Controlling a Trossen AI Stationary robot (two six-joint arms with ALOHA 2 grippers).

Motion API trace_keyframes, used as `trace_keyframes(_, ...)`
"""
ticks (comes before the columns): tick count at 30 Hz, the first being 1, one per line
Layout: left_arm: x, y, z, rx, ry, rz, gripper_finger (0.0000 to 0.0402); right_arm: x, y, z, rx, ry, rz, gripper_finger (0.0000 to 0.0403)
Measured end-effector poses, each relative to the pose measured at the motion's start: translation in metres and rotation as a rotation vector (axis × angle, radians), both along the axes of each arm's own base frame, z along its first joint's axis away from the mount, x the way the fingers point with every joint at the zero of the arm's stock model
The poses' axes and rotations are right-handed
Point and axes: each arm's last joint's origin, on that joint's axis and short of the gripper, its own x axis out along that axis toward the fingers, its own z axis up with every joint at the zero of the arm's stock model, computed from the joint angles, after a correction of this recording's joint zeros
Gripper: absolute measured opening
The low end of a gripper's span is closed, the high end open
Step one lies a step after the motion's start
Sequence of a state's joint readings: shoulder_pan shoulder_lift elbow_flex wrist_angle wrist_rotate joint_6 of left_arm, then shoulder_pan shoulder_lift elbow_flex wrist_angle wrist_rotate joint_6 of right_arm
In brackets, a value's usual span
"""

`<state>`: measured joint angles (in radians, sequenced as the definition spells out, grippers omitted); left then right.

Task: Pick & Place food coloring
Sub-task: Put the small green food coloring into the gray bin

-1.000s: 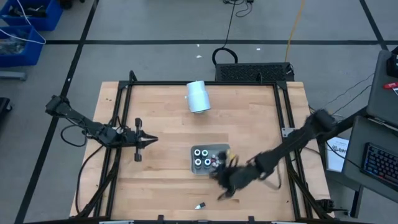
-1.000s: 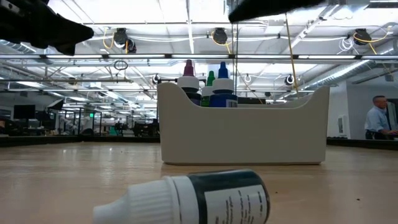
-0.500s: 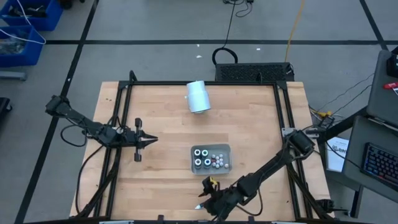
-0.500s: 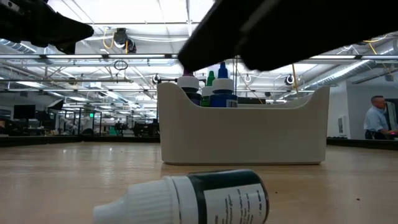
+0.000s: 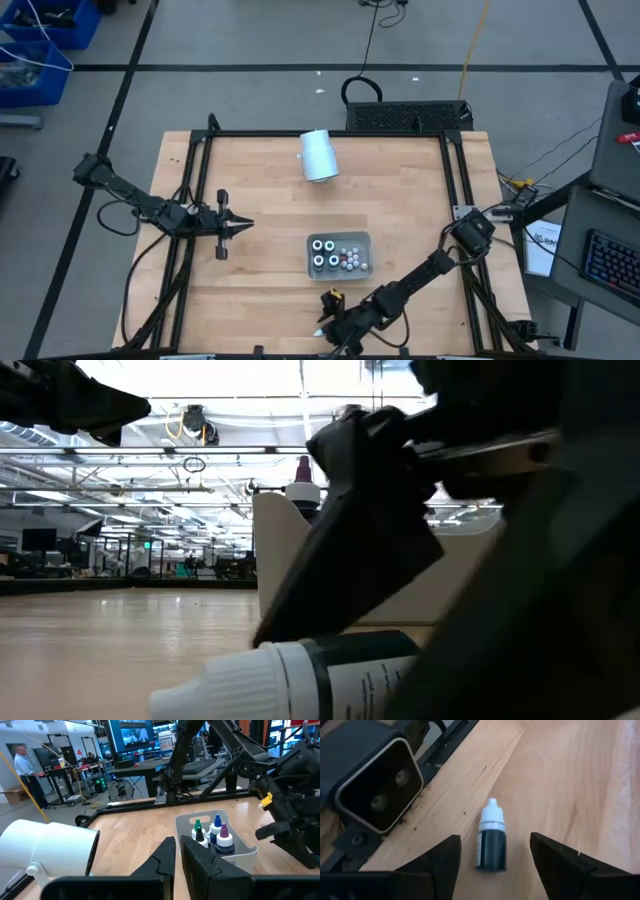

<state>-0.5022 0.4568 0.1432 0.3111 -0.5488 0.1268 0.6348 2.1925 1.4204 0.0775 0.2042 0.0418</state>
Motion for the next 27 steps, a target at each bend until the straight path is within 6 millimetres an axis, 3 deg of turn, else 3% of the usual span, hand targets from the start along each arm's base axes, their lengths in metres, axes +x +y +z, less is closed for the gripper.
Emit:
trace_keyframes(8,0.000,0.000,0.000,0.000,0.000,-0.001,0.0037,0.004,-0.003,-0.006,0.041,0.008,-0.020,0.0183)
trace_keyframes(17,0.000,0.000,0.000,0.000,0.000,-0.006,0.0037,0.008,-0.014,-0.009,0.080,0.075,-0.078,0.0061)
trace_keyframes(23,0.000,-0.003,0.001,-0.008,-0.007,-0.091,0.0037,0.008,-0.015,-0.006,0.029,0.031,-0.082,0.0060)
trace_keyframes(27,0.001,-0.005,0.000,0.005,0.003,-0.135,0.0038,0.009,-0.022,0.015,-0.051,-0.044,-0.114,0.0060)
